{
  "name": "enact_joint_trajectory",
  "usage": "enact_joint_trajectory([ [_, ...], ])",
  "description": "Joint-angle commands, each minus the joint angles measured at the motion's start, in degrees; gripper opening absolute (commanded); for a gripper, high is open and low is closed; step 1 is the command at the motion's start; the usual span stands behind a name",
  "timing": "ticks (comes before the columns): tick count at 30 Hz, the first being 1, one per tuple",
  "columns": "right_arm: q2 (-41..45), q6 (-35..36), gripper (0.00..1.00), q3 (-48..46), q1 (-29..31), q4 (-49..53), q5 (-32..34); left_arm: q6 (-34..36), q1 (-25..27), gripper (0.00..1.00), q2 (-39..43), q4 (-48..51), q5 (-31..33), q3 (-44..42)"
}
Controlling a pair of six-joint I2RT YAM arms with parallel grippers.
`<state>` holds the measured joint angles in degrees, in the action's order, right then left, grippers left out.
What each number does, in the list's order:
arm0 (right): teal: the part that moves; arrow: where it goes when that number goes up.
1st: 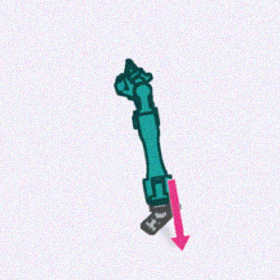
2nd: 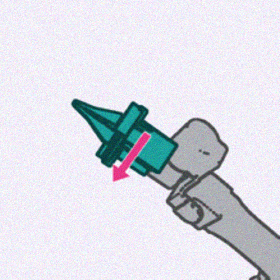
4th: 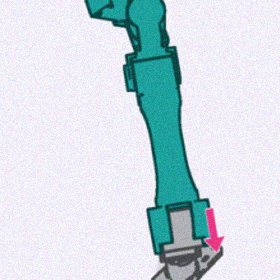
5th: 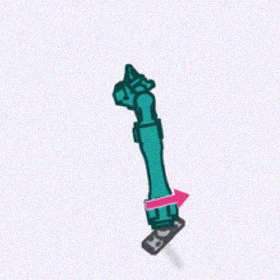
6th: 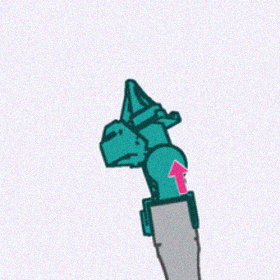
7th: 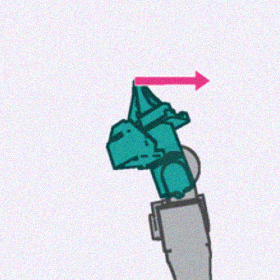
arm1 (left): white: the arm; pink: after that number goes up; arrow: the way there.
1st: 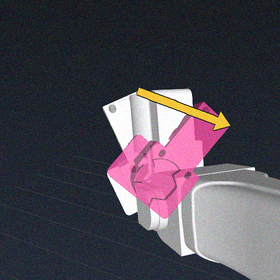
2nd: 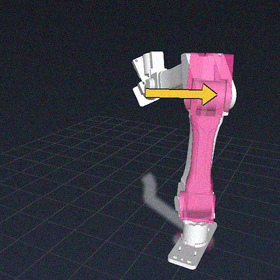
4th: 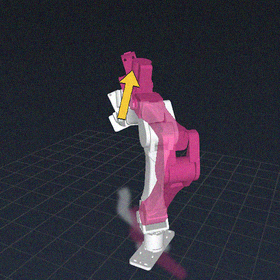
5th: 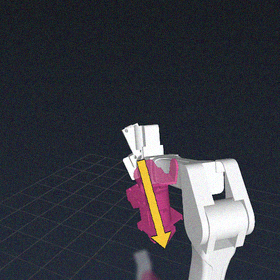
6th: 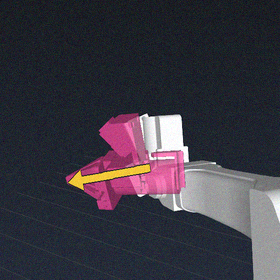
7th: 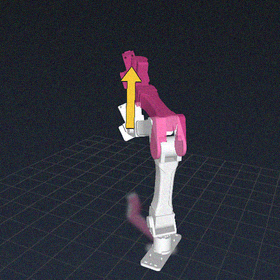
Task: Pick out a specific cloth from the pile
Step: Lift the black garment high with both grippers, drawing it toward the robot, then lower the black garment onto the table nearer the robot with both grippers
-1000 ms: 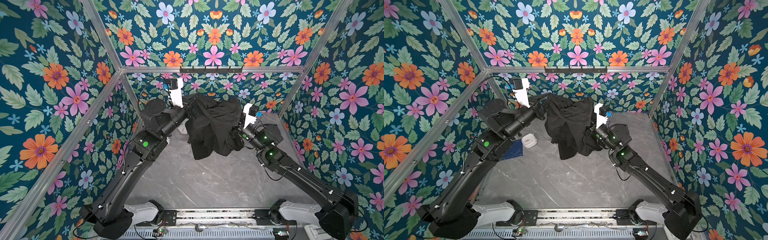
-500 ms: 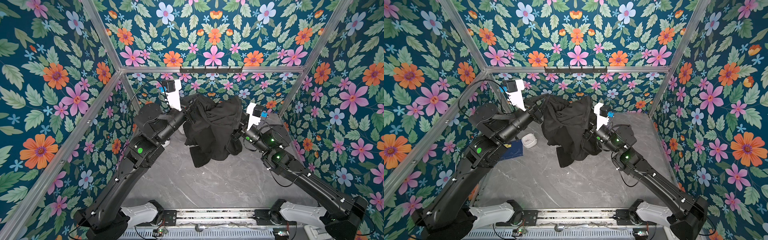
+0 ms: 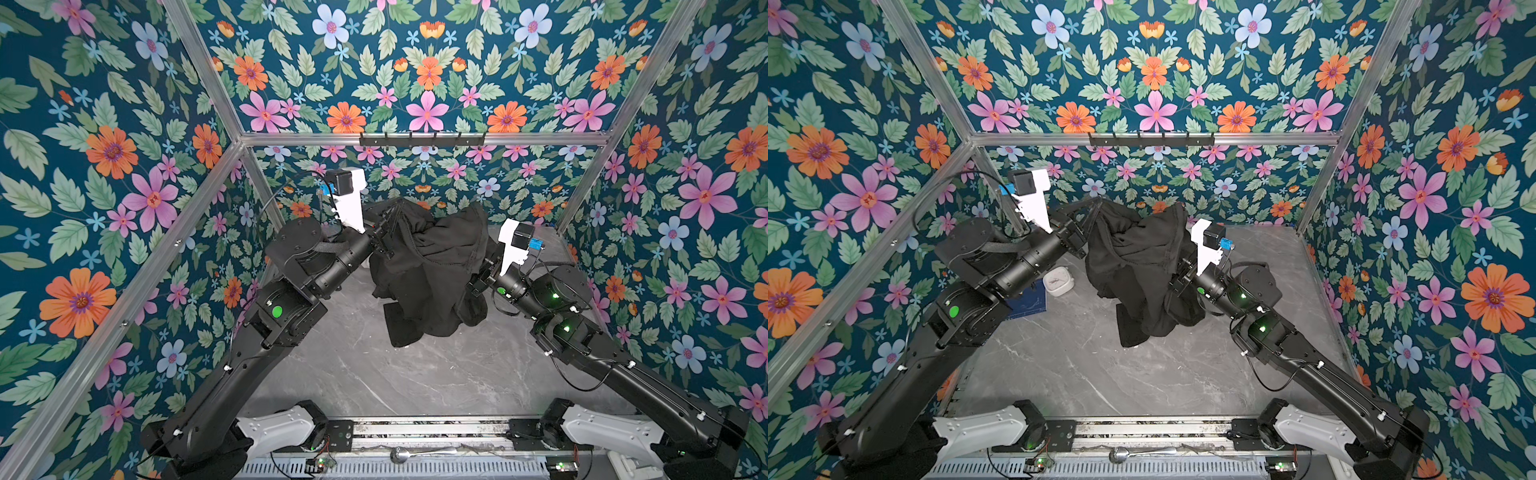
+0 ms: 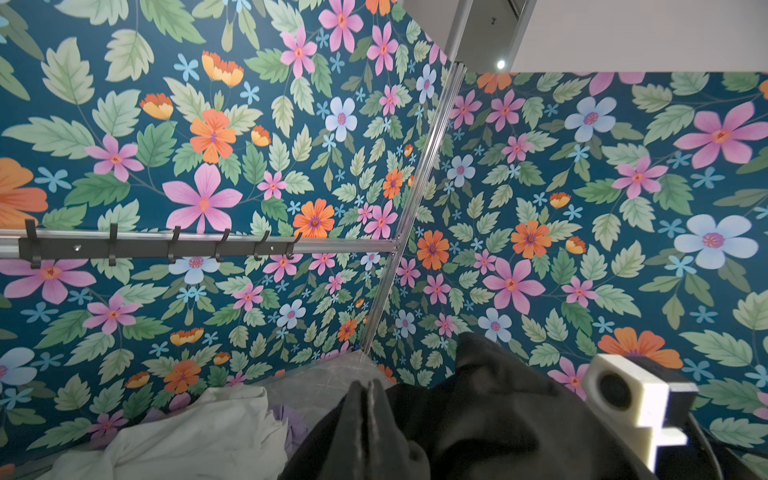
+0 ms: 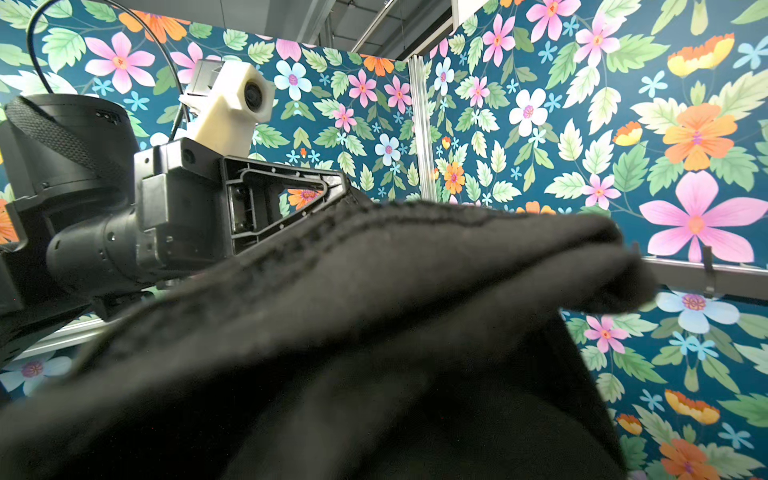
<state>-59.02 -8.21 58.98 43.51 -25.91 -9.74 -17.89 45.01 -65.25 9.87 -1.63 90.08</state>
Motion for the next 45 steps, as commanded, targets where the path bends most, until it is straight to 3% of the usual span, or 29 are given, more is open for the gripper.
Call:
enact_joint_trajectory([
  [1, 1.6, 0.6, 0.00, -2.7, 0.1, -0.8, 2.4, -0.8, 0.1, 0.00, 0.9, -1.2, 2.0, -4.2],
  [22, 4.1, 3.2, 0.00, -17.8, 0.1, 1.7, 9.4, -5.4, 0.1, 0.00, 2.5, -2.9, 10.2, -33.3],
  [33, -2.0, 0.8, 0.00, -22.2, 0.1, -1.0, 9.0, -8.8, 0.0, 0.00, 0.3, -8.3, 8.9, -48.7],
  [45, -17.4, -10.4, 0.00, -31.0, 0.1, -2.5, 8.6, -13.4, 0.0, 0.00, -8.8, -16.4, 7.2, -61.6],
])
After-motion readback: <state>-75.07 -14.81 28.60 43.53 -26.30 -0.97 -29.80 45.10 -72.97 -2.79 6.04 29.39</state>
